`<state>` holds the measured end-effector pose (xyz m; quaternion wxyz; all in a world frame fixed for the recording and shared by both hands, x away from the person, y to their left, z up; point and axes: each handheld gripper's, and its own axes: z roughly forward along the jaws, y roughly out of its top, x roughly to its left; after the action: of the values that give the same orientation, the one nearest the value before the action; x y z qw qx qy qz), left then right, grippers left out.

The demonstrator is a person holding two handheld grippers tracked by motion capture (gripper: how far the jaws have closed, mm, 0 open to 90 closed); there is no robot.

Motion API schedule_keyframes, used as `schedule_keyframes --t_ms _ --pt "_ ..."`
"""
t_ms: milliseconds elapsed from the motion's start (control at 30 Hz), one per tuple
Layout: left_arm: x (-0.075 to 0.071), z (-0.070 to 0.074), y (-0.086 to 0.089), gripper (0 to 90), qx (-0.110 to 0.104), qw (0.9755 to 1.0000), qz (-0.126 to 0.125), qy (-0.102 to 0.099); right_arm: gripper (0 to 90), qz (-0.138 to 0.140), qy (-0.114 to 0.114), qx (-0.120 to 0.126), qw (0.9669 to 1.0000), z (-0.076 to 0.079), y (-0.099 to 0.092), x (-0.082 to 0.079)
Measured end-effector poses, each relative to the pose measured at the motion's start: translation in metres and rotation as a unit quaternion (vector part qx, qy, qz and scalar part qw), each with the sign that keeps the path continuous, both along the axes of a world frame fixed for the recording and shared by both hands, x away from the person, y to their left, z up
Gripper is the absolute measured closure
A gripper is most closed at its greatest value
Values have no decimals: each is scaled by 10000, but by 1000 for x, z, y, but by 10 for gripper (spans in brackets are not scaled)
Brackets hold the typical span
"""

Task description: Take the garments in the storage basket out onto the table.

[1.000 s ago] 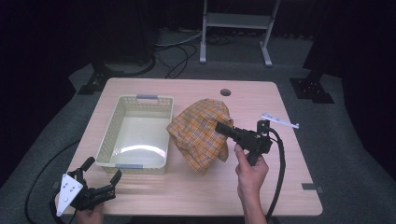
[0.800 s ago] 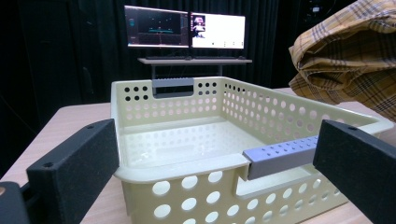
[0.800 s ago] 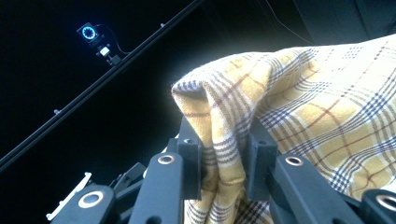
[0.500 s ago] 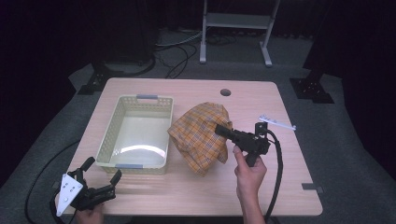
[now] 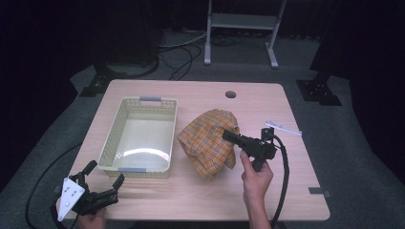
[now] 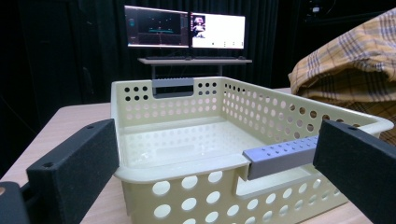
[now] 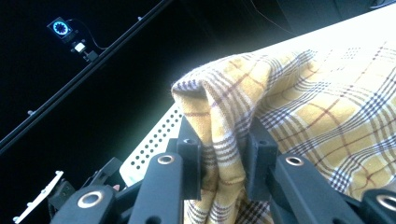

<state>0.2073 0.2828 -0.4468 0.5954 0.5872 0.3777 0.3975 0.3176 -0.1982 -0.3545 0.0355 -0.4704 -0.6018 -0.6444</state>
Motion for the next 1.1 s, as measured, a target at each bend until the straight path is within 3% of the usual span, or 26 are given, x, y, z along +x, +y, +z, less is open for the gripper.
schedule_keyframes --t_ms 700,1100 --pt "0 0 0 1 -4 10000 -1 1 717 -35 126 -147 9998 -21 3 3" --pt "0 0 0 1 -2 10000 -1 0 712 -33 130 -287 9995 -26 3 3"
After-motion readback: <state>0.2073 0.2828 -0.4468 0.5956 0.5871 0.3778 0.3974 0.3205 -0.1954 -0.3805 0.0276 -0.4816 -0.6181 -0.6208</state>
